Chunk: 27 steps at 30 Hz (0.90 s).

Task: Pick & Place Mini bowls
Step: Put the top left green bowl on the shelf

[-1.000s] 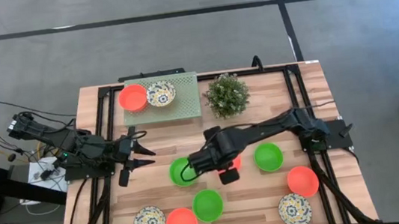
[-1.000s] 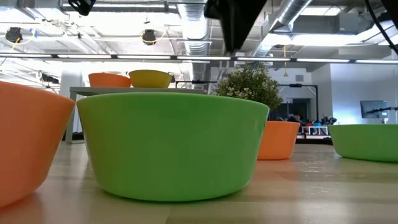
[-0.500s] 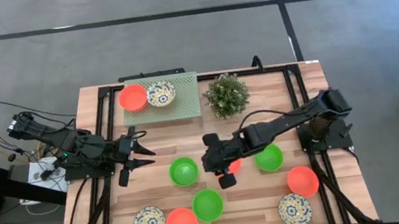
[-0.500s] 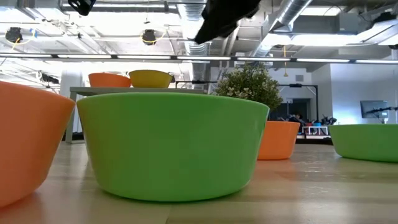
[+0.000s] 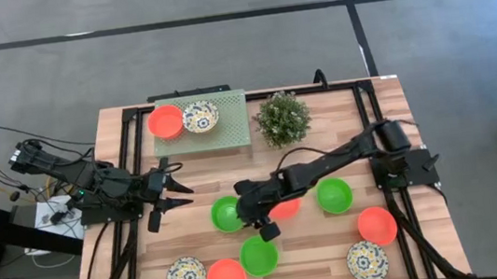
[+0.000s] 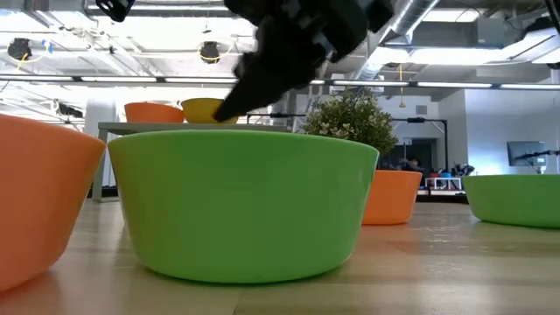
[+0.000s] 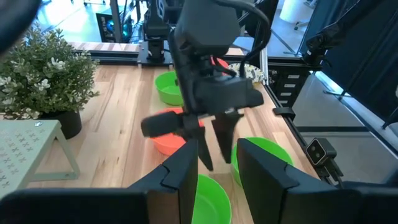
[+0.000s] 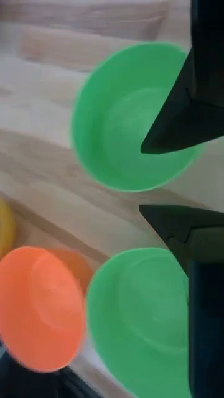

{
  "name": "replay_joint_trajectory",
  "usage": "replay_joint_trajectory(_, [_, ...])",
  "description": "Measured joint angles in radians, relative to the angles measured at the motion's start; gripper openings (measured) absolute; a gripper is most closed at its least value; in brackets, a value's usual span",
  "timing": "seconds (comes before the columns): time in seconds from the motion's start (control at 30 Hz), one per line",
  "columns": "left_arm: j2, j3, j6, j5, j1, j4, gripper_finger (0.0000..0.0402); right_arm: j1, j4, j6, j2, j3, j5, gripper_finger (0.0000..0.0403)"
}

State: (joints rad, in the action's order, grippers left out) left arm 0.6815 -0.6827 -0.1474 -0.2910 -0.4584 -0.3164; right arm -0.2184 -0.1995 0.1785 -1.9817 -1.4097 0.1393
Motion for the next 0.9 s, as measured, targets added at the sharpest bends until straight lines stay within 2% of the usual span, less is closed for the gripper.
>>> replay_joint_trajectory(0.2, [0.0, 0.0, 0.0, 0.0, 0.0, 0.0, 0.0112, -0.002, -0.017, 0.067, -0.039, -0.031, 0.015, 0.0191])
replay_joint_trajectory(0.37, [0.0, 0.0, 0.0, 0.0, 0.0, -0.001, 0.0112, 0.006, -0.031, 0.06, -0.037, -0.026, 0.015, 0.0206])
replay_joint_trajectory(0.7, [0.001, 0.0, 0.0, 0.0, 0.0, 0.001, 0.0112, 0.011, -0.031, 0.091, -0.112, -0.034, 0.018, 0.0199])
replay_joint_trajectory(0.9, [0.008, 0.0, 0.0, 0.0, 0.0, 0.0, 0.0112, 0.025, -0.041, 0.119, -0.135, -0.04, 0.017, 0.0159])
